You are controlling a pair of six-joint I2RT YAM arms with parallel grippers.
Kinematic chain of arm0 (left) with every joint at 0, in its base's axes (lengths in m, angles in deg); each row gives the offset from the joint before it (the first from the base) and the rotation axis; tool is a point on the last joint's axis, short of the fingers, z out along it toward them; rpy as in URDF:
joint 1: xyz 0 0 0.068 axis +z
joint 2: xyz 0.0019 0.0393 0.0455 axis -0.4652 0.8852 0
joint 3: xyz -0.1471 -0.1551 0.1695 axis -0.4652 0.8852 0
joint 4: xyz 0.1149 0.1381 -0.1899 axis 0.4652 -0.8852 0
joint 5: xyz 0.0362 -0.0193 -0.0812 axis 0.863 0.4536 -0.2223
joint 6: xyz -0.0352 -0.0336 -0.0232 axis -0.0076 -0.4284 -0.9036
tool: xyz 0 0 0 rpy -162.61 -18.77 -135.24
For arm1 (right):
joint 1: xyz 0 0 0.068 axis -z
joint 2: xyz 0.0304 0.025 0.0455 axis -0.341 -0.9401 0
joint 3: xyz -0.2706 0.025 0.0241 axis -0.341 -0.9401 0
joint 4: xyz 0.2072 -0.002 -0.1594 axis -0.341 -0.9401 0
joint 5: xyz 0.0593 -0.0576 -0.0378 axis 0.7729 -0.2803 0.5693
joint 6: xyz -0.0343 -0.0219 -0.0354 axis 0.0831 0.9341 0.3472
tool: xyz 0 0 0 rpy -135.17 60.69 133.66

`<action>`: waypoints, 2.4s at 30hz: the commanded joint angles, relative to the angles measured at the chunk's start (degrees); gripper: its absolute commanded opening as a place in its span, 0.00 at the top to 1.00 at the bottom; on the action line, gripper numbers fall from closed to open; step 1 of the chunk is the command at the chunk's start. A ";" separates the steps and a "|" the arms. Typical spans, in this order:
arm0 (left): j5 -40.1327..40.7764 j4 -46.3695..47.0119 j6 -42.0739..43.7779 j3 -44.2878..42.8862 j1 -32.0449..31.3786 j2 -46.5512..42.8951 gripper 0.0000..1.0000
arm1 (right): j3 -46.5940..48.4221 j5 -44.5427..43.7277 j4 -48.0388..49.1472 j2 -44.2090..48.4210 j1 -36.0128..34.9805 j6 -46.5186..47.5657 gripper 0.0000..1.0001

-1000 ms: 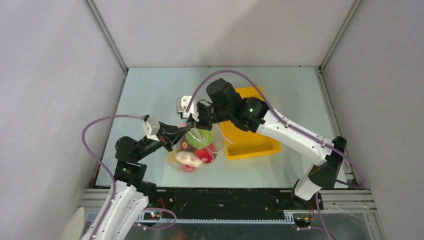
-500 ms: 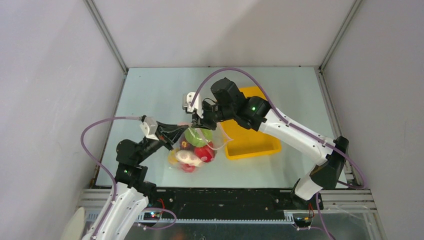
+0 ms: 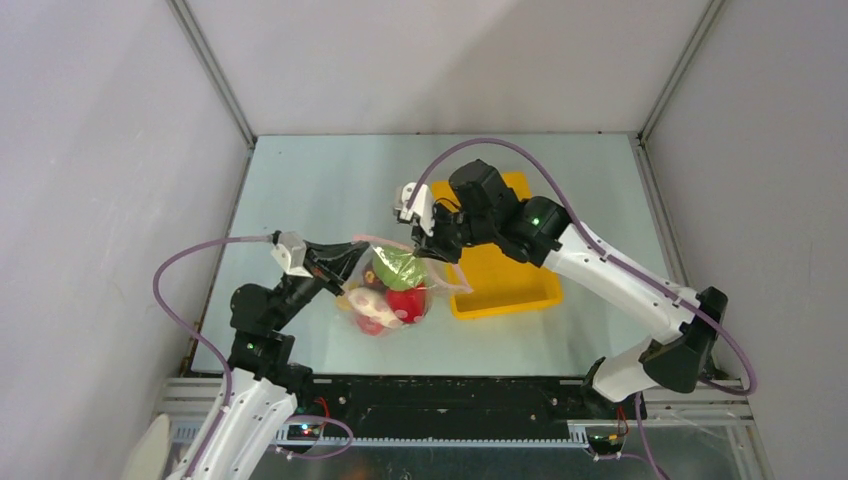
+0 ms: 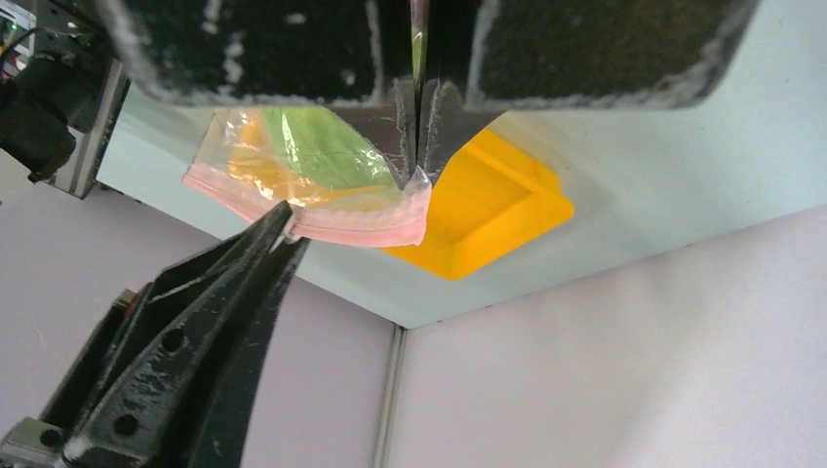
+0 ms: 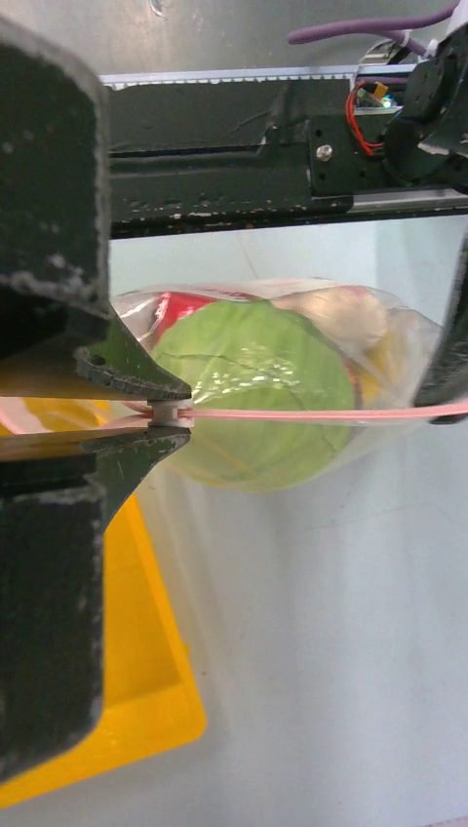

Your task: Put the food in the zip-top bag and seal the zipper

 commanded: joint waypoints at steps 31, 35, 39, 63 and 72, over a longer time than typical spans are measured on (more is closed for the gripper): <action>9.61 5.31 1.59 -0.02 1.04 -1.05 1.00 | -12.52 -13.34 -18.01 14.78 3.76 -9.96 1.00; 9.66 4.96 1.83 -0.06 1.04 -1.07 1.00 | -13.13 -14.54 -18.09 15.97 4.09 -10.19 1.00; 9.68 4.76 1.99 -0.01 1.02 -1.29 1.00 | -13.39 -14.86 -18.13 16.75 4.28 -10.32 1.00; 34.56 -2.32 -0.96 -11.18 1.02 13.81 1.00 | -24.28 -28.66 17.61 31.16 4.44 -18.72 0.00; 55.48 -5.35 11.55 -21.36 3.25 29.85 1.00 | -31.16 -31.93 18.98 41.36 4.69 -19.02 0.00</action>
